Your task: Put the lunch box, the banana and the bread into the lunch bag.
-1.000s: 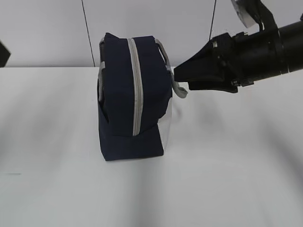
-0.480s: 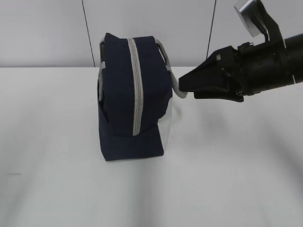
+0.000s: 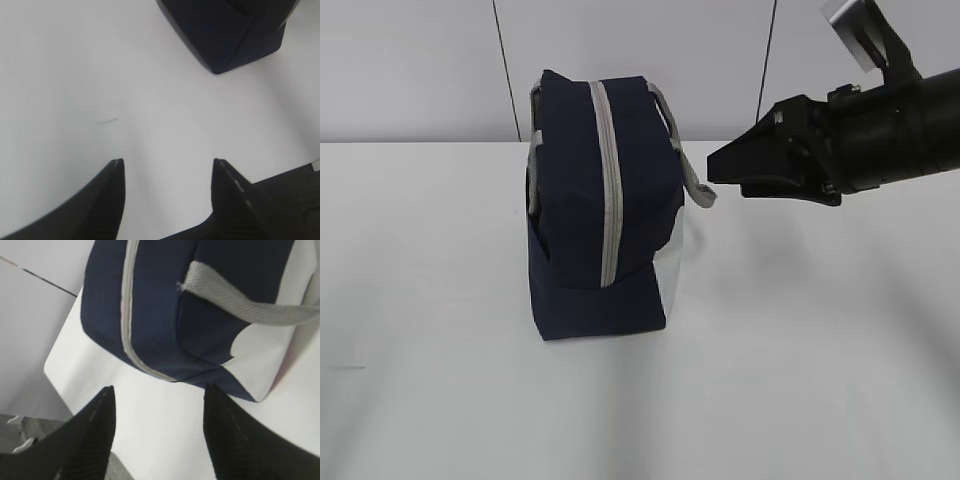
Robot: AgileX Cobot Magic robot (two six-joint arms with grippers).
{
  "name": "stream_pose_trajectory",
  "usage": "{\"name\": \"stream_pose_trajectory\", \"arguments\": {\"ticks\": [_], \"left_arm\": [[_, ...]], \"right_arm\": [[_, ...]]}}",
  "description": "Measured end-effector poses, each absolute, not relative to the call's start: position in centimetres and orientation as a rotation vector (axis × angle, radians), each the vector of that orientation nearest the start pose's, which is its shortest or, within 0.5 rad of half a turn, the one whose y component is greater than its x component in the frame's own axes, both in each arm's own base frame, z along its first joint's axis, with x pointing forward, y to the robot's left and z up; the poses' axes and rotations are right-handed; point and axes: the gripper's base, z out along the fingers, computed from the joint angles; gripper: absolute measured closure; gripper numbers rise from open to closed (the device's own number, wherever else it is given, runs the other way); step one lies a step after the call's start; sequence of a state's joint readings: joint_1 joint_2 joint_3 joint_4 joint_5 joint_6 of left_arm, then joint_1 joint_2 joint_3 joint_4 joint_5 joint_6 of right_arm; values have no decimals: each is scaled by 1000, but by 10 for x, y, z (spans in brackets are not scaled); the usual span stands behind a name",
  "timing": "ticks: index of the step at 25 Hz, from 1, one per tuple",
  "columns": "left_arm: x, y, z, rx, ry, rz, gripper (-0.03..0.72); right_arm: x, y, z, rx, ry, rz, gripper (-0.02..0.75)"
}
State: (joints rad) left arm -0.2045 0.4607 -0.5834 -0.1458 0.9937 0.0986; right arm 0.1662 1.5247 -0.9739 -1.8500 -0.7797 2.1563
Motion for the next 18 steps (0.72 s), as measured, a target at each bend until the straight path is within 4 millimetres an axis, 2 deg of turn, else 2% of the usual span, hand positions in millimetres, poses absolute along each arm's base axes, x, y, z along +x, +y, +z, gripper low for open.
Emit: {"name": "stream_pose_trajectory", "arguments": {"ticks": [3, 8, 13, 18], "left_arm": [[65, -24, 283, 324, 2361, -228, 293], [64, -25, 283, 322, 2360, -238, 302], [58, -26, 272, 338, 2459, -261, 341], [57, -25, 272, 338, 2458, -261, 395]], "right_arm": [[300, 108, 269, -303, 2241, 974, 297], [304, 105, 268, -268, 2234, 920, 297], [304, 105, 268, -269, 2233, 917, 297], [304, 105, 268, -269, 2233, 917, 298]]}}
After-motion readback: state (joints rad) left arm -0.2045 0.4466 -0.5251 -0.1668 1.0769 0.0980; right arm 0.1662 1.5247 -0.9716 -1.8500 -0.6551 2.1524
